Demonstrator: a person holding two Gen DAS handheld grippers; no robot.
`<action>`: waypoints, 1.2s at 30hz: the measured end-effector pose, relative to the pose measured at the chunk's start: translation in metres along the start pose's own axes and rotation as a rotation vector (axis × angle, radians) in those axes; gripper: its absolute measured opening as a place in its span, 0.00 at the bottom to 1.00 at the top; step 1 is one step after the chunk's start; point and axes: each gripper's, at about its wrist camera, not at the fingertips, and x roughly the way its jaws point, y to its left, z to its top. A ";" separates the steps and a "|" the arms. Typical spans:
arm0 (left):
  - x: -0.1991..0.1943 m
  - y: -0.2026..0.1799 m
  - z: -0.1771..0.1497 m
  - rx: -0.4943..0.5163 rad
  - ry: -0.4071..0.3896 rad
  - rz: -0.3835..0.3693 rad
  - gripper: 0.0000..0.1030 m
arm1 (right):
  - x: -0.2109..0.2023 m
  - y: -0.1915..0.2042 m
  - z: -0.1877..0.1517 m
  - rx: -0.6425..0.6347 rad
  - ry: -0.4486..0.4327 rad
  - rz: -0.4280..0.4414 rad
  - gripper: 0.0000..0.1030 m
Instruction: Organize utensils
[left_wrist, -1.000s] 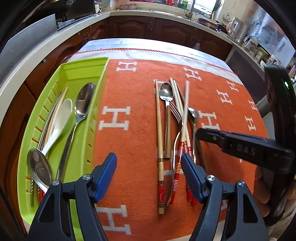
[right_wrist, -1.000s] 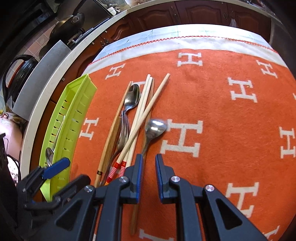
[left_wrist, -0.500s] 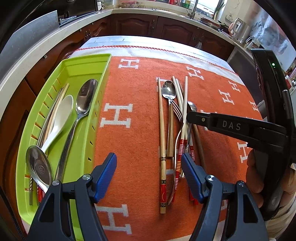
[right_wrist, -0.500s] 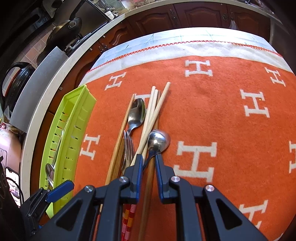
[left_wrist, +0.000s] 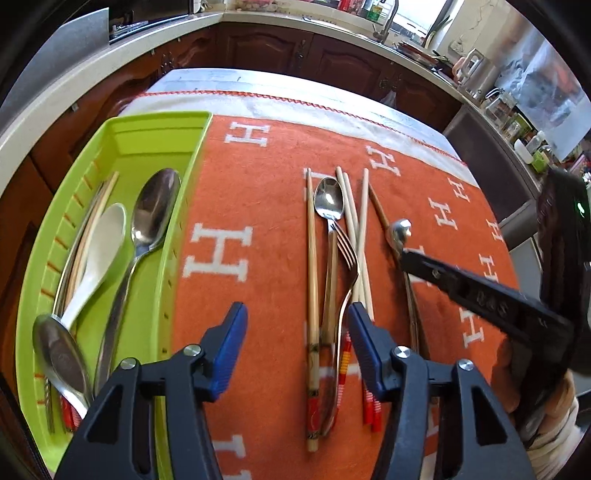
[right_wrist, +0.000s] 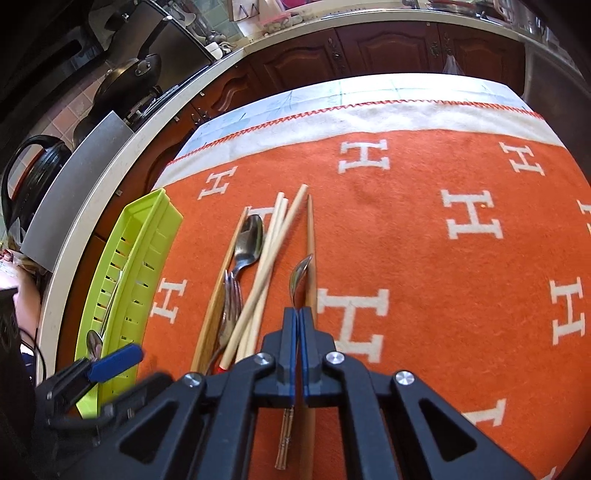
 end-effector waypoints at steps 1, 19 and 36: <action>0.002 -0.001 0.002 0.010 -0.002 0.003 0.47 | -0.001 -0.001 -0.001 0.002 0.000 0.002 0.02; 0.041 -0.045 0.006 0.191 0.034 0.210 0.24 | -0.012 -0.014 -0.008 0.018 -0.008 0.037 0.02; 0.011 -0.029 -0.006 0.107 -0.006 0.084 0.04 | -0.039 -0.003 -0.013 0.002 -0.041 0.078 0.02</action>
